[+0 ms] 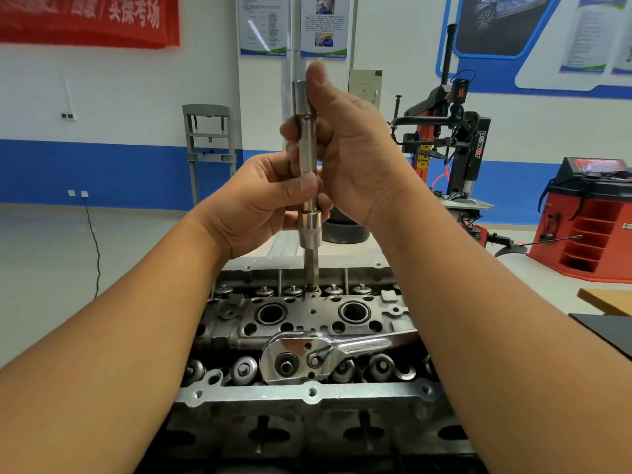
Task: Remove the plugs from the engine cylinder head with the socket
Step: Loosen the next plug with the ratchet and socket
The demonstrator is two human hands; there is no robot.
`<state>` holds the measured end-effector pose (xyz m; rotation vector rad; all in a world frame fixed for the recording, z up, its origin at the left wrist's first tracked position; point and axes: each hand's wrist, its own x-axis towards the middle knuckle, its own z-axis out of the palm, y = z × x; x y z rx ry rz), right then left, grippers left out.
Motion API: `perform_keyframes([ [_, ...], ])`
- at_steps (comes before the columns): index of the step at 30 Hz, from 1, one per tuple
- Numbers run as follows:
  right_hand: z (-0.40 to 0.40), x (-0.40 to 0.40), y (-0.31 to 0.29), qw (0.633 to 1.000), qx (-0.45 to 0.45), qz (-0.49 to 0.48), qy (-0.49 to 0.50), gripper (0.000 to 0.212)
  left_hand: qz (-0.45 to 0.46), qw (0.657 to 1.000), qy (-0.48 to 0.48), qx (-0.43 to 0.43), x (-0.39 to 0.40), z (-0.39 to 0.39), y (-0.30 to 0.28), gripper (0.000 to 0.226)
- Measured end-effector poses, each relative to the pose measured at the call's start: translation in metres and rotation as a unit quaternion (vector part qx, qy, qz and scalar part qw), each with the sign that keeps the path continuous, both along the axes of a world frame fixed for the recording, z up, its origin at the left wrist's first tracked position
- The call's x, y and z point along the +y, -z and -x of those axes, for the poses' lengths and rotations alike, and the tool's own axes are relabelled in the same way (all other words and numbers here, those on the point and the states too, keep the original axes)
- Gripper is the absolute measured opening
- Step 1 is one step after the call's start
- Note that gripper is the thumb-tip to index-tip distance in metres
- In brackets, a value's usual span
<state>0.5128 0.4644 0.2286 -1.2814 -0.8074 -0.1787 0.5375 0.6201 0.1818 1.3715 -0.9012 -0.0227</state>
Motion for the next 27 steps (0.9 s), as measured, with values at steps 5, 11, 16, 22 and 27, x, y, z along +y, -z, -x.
perform_keyframes([
  [5,0.0003,0.0009,-0.0013,0.999,0.023,-0.019,-0.044,0.04,-0.024,0.996,0.078,0.037,0.0039,0.0028,-0.0004,0.041],
  [11,0.001,0.0001,0.0003,1.0,0.025,-0.008,0.002,0.038,-0.012,1.0,0.024,0.015,0.0001,0.0019,-0.0005,0.048],
  [16,0.0036,0.0009,-0.0013,1.0,0.009,-0.003,0.021,0.027,-0.004,1.0,-0.005,0.009,-0.0002,0.0017,-0.0009,0.049],
  [22,0.005,0.0031,-0.0012,0.997,0.056,-0.035,-0.046,0.037,-0.011,0.998,0.054,0.034,0.0038,0.003,0.0006,0.04],
  [27,0.0051,0.001,0.0001,1.0,0.021,0.008,-0.003,0.032,0.003,1.0,-0.004,0.009,-0.0005,0.0008,0.0008,0.048],
])
